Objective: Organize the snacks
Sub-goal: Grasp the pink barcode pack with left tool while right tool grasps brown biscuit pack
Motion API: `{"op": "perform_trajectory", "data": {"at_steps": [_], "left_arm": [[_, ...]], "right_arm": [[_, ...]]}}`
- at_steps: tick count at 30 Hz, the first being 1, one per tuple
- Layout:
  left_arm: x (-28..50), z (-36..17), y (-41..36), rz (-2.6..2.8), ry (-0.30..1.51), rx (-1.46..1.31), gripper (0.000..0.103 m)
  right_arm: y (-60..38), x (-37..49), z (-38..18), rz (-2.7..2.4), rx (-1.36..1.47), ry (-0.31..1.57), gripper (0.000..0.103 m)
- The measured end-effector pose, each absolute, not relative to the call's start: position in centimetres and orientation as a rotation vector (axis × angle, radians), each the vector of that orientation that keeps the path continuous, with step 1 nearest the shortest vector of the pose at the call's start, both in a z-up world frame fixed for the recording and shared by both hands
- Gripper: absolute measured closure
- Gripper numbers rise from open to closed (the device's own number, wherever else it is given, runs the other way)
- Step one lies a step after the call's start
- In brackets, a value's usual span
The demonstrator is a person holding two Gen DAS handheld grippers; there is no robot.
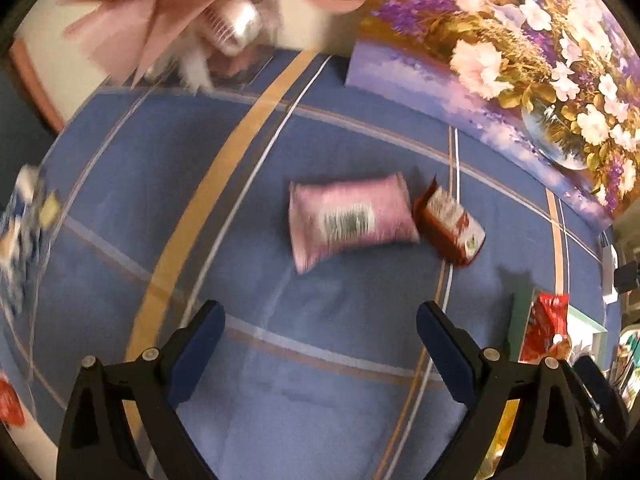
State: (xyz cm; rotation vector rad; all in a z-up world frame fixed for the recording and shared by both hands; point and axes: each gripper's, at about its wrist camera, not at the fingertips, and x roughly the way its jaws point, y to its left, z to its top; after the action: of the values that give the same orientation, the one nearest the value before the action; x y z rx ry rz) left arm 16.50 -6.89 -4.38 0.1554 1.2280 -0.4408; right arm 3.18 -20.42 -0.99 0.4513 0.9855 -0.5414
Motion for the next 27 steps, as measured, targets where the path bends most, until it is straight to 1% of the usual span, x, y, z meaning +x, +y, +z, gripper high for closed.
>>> {"op": "perform_trajectory", "data": {"at_steps": [1, 2, 5, 12, 13, 14, 18, 19, 22, 23, 25, 27], "left_arm": [[17.1, -4.1, -7.5, -0.469, 1.197, 0.187, 0.006], [17.6, -3.9, -8.1, -0.496, 1.182, 0.215, 0.006], [19.2, -4.1, -9.3, -0.545, 1.184, 0.248, 0.006], [21.8, -6.3, -10.9, -0.601, 1.206, 0.296, 0.008], [22.1, -6.8, -11.1, -0.609, 1.220, 0.291, 0.009], [22.3, -7.0, -11.1, -0.615, 1.226, 0.280, 0.013], [23.0, -8.0, -11.6, -0.633, 1.249, 0.266, 0.019], [23.2, -8.4, -11.9, -0.640, 1.256, 0.273, 0.024], [23.4, -8.6, -12.2, -0.656, 1.251, 0.271, 0.024], [23.5, -8.6, -12.3, -0.662, 1.253, 0.267, 0.024], [23.6, -8.6, -12.2, -0.671, 1.256, 0.254, 0.024], [23.8, -8.8, -12.1, -0.673, 1.258, 0.241, 0.024]], "right_arm": [[-20.6, 4.0, -1.1, -0.525, 0.444, 0.991, 0.022], [-20.9, 5.0, -1.2, -0.509, 0.432, 1.003, 0.023], [-21.7, 7.7, -1.7, -0.474, 0.387, 1.037, 0.023], [-22.4, 12.5, -4.2, -0.395, 0.262, 1.137, 0.024], [-22.5, 12.9, -4.4, -0.387, 0.248, 1.143, 0.024], [-22.5, 13.5, -4.8, -0.379, 0.231, 1.152, 0.024], [-22.3, 15.2, -6.0, -0.340, 0.191, 1.183, 0.024], [-22.1, 15.6, -6.4, -0.330, 0.173, 1.192, 0.024], [-22.1, 16.6, -7.1, -0.334, 0.140, 1.210, 0.025], [-22.3, 16.8, -7.3, -0.334, 0.145, 1.212, 0.026], [-22.7, 17.3, -7.7, -0.334, 0.155, 1.220, 0.031], [-22.9, 17.6, -8.2, -0.338, 0.155, 1.226, 0.031]]}}
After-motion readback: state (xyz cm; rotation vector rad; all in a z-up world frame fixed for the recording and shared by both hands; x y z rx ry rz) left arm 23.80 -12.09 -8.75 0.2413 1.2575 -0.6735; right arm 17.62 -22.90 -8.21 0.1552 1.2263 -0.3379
